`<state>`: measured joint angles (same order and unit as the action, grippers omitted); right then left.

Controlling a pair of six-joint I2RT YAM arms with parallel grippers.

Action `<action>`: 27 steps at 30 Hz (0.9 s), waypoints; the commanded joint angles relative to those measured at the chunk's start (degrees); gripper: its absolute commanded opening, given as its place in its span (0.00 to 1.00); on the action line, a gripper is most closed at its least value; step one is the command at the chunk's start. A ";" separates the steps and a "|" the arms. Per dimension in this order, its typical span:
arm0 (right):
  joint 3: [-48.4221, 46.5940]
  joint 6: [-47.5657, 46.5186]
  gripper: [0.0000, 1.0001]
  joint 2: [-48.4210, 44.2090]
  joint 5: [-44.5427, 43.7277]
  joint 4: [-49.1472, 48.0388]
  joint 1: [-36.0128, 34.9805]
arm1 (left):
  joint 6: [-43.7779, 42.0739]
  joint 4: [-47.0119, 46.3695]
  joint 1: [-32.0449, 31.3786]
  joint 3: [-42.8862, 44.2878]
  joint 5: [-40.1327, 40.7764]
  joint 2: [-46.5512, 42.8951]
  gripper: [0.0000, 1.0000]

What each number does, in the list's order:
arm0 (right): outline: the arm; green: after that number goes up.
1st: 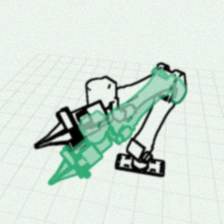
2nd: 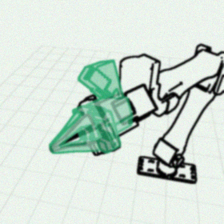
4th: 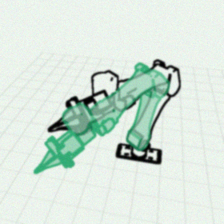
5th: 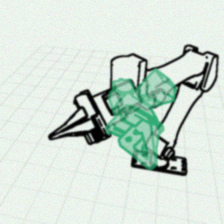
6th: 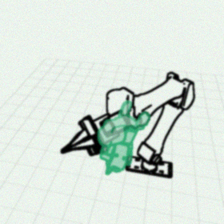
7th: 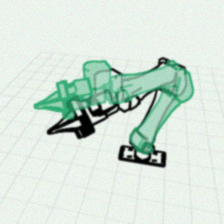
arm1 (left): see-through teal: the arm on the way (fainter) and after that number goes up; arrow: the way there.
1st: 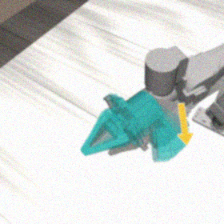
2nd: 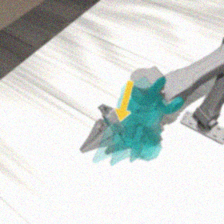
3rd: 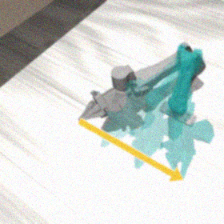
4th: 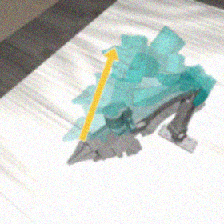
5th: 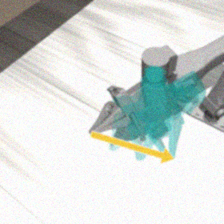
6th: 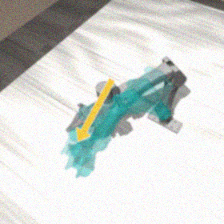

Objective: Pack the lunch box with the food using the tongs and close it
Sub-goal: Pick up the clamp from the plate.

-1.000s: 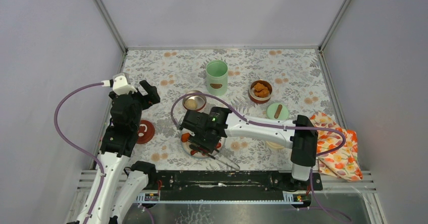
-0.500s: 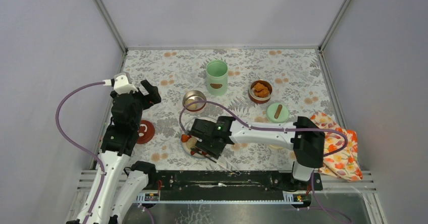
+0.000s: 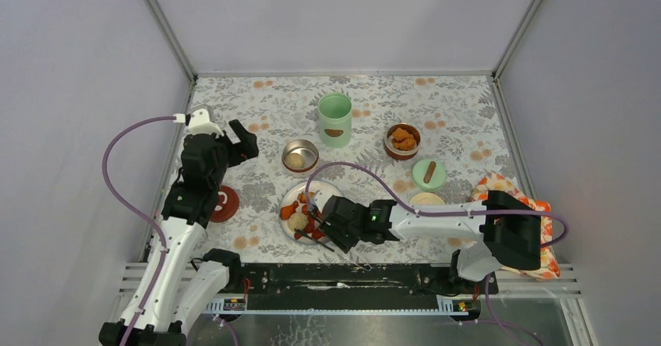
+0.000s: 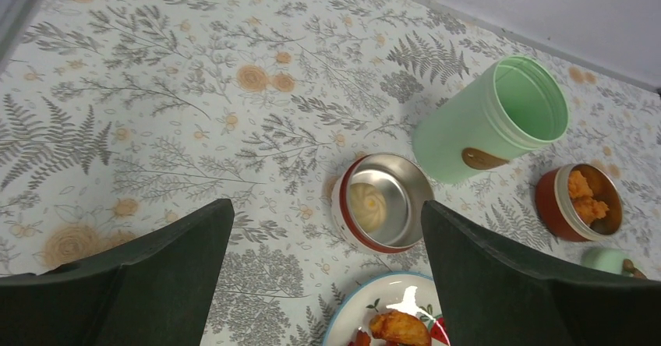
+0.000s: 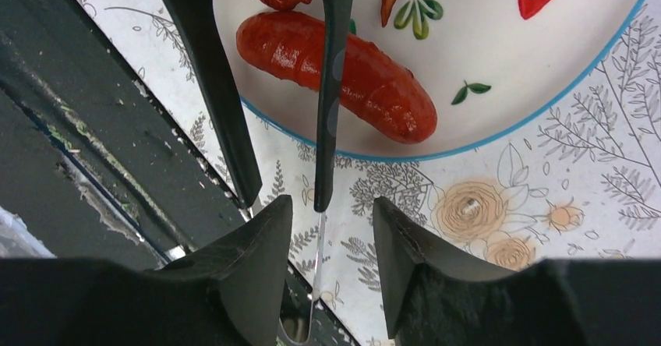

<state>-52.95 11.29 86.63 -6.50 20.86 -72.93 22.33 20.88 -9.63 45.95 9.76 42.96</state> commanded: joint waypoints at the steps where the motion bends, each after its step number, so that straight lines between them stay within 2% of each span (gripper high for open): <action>1: 2.73 1.44 0.49 -0.94 -1.81 -9.94 -0.46 | 2.69 2.14 0.31 2.06 -5.10 0.80 0.98; 6: 5.39 1.09 0.41 -0.34 -4.48 -12.65 -0.46 | 4.77 3.87 0.31 1.34 -9.22 0.76 0.98; 16: 6.78 -0.89 0.06 -3.72 -5.90 -12.43 -0.51 | 11.02 3.80 -0.27 -1.89 -21.56 0.86 0.96; 20: 5.57 -1.27 0.00 -5.70 -7.14 -10.50 -0.49 | 13.26 3.18 -1.18 -3.75 -23.83 -0.40 0.96; 27: 1.47 -0.94 0.00 -10.45 -14.71 -6.08 -0.49 | 16.21 2.32 -3.35 -6.86 -27.23 -2.52 0.96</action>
<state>-46.61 10.46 79.53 -14.09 13.10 -73.03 36.14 24.47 -11.81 40.47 -13.39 41.78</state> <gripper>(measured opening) 0.077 0.961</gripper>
